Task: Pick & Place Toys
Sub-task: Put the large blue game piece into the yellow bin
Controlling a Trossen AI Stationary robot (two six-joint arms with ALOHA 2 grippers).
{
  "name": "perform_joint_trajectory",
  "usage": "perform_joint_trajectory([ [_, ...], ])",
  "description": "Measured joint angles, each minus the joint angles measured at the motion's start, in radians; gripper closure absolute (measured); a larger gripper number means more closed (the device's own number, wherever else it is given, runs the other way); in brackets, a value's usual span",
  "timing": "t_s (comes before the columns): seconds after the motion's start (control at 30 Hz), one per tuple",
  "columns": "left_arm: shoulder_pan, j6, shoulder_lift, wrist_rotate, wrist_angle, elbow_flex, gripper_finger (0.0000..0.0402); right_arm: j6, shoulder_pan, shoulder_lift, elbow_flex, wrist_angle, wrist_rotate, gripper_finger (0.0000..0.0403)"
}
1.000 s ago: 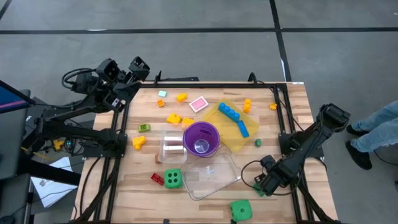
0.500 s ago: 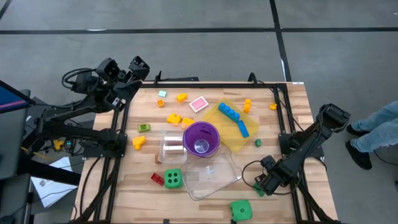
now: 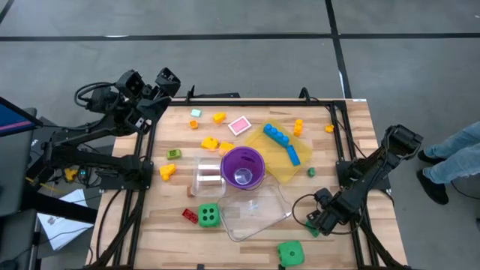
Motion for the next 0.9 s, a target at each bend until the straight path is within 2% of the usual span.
perform_joint_trajectory([
  [0.2,0.0,0.0,0.0,0.0,0.0,0.0,0.0196,0.002,0.0,0.0,0.017,-0.023,0.002,0.013],
  [0.43,0.0,0.0,0.0,0.0,0.0,0.0,0.0196,-0.033,-0.001,-0.025,0.077,-0.148,0.028,0.0136],
  [0.7,0.0,0.0,0.0,0.0,0.0,0.0,0.0196,-0.027,-0.04,-0.244,0.11,-0.339,0.213,0.0138],
  [0.9,0.0,0.0,0.0,0.001,0.0,0.0,0.0196,-0.106,-0.149,-0.458,0.11,-0.4,0.404,0.0138],
])
